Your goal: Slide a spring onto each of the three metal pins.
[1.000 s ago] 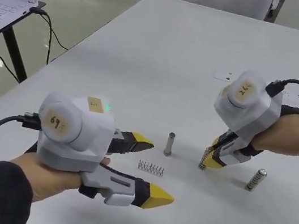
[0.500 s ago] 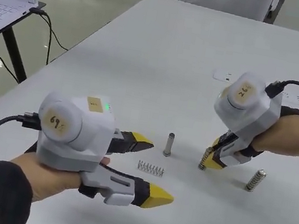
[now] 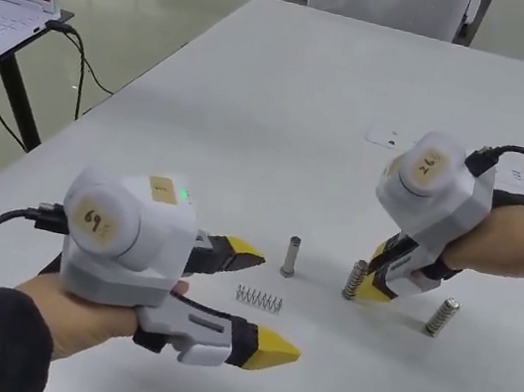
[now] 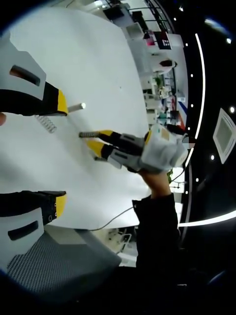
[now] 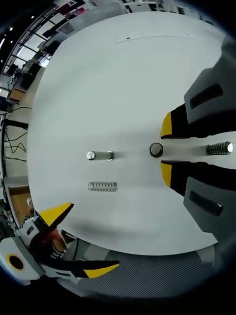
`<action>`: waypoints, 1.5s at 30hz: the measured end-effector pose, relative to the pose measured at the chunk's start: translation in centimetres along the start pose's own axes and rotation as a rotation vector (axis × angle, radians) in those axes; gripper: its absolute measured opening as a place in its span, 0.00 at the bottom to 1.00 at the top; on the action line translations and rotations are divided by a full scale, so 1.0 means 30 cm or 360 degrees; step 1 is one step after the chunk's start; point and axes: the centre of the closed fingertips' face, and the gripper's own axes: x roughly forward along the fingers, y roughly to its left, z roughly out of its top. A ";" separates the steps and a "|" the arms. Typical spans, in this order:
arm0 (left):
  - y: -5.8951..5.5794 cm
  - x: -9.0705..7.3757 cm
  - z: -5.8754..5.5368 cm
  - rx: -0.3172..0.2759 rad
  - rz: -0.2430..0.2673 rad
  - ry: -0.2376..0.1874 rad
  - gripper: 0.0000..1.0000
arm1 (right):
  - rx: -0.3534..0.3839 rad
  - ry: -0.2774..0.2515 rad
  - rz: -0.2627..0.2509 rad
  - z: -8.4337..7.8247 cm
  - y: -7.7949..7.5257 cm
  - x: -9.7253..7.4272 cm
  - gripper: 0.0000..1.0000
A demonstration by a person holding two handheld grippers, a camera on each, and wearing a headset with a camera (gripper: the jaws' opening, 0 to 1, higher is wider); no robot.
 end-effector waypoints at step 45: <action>-0.010 -0.012 -0.003 0.0046 0.0013 0.0007 0.56 | -0.0059 -0.0040 0.0086 0.063 0.195 -0.006 0.14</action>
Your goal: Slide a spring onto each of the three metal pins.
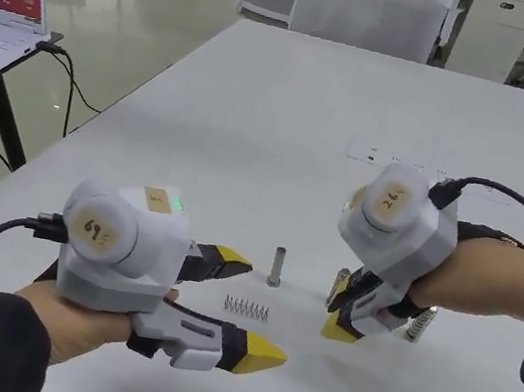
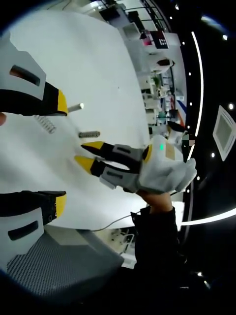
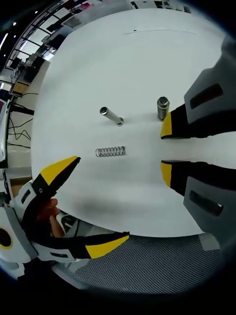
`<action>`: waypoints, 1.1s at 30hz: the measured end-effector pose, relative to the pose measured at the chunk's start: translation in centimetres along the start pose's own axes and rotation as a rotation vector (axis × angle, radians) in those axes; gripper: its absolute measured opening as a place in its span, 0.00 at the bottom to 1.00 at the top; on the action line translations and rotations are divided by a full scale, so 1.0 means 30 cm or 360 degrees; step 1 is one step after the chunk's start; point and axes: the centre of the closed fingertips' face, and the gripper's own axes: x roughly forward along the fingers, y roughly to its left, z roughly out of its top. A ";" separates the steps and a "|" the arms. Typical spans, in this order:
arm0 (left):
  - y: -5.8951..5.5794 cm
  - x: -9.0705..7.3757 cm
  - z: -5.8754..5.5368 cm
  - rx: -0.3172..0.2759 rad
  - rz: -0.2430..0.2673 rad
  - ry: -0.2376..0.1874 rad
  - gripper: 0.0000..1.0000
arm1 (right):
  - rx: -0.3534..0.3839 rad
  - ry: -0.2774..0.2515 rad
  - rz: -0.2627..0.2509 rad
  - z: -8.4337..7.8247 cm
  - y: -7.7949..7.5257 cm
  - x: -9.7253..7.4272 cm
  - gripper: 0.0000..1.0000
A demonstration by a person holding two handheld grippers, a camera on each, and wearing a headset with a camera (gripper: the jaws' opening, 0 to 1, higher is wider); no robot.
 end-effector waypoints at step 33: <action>0.003 0.001 -0.015 -0.0003 -0.0004 0.0025 0.56 | -0.0108 -0.0070 0.0023 0.162 0.001 0.100 0.13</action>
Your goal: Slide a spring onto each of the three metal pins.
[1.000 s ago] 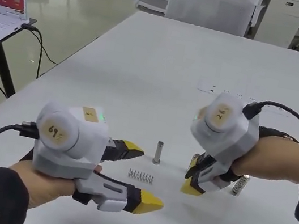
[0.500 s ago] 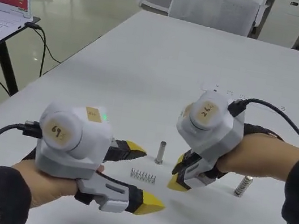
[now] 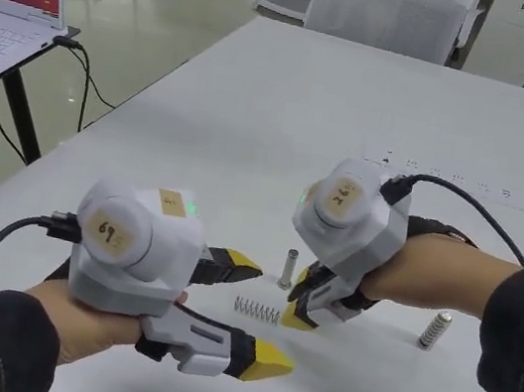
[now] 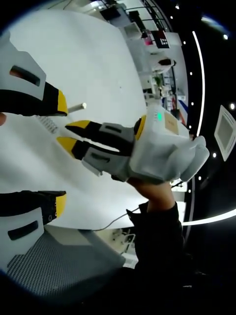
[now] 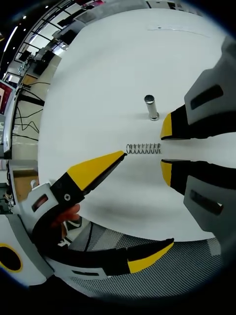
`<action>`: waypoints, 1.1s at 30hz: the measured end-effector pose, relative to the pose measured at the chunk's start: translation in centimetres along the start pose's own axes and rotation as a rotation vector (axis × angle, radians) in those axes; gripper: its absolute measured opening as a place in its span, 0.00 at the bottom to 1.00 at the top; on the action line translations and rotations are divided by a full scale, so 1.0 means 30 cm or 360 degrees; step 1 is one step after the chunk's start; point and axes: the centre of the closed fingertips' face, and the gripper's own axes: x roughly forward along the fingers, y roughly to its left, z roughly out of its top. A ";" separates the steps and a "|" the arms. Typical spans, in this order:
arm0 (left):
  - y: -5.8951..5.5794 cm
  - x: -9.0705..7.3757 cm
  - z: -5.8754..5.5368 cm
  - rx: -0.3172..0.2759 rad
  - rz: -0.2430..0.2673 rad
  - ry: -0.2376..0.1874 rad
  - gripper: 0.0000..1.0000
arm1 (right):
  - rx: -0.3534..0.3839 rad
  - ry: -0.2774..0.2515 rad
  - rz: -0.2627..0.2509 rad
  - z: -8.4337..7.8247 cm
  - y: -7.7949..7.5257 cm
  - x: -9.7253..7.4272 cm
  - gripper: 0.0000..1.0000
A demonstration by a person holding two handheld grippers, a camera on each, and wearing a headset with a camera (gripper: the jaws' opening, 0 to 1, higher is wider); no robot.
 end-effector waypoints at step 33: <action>0.003 0.003 -0.008 -0.0011 0.0001 0.0017 0.55 | -0.0001 0.0040 0.0019 -0.007 -0.008 0.094 0.08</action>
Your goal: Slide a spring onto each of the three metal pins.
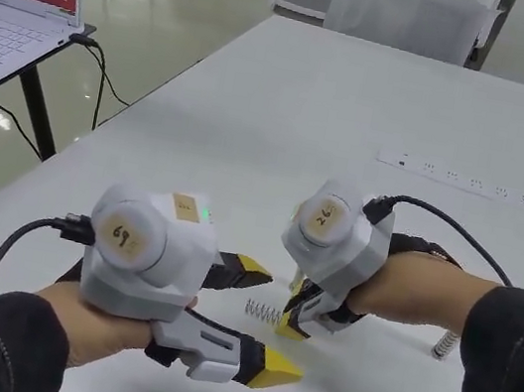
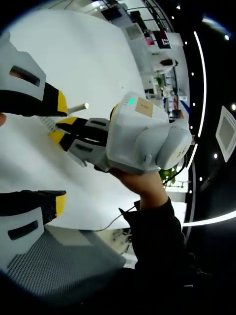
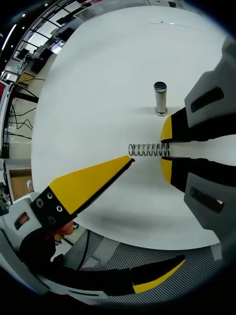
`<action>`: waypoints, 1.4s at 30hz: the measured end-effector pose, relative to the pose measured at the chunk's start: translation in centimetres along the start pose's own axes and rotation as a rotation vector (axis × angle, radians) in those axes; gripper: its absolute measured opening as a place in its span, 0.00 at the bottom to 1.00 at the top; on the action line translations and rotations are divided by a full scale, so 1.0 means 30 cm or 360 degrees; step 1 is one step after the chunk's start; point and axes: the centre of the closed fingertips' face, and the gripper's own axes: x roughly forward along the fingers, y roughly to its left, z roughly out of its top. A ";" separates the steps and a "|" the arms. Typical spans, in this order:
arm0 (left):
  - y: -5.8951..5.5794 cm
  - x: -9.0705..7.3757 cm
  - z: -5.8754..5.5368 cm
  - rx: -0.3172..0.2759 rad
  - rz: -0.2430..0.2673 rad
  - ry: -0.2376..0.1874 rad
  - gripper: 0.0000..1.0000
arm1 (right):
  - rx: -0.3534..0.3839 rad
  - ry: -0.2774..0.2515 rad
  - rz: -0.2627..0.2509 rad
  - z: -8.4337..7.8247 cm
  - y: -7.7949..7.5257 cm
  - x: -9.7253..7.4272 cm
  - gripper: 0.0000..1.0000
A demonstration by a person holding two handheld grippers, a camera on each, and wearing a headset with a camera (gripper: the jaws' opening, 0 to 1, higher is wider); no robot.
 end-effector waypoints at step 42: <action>-0.023 0.014 -0.015 0.0025 -0.0038 0.0045 0.53 | 0.0097 0.0033 -0.0010 -0.144 0.054 -0.074 0.07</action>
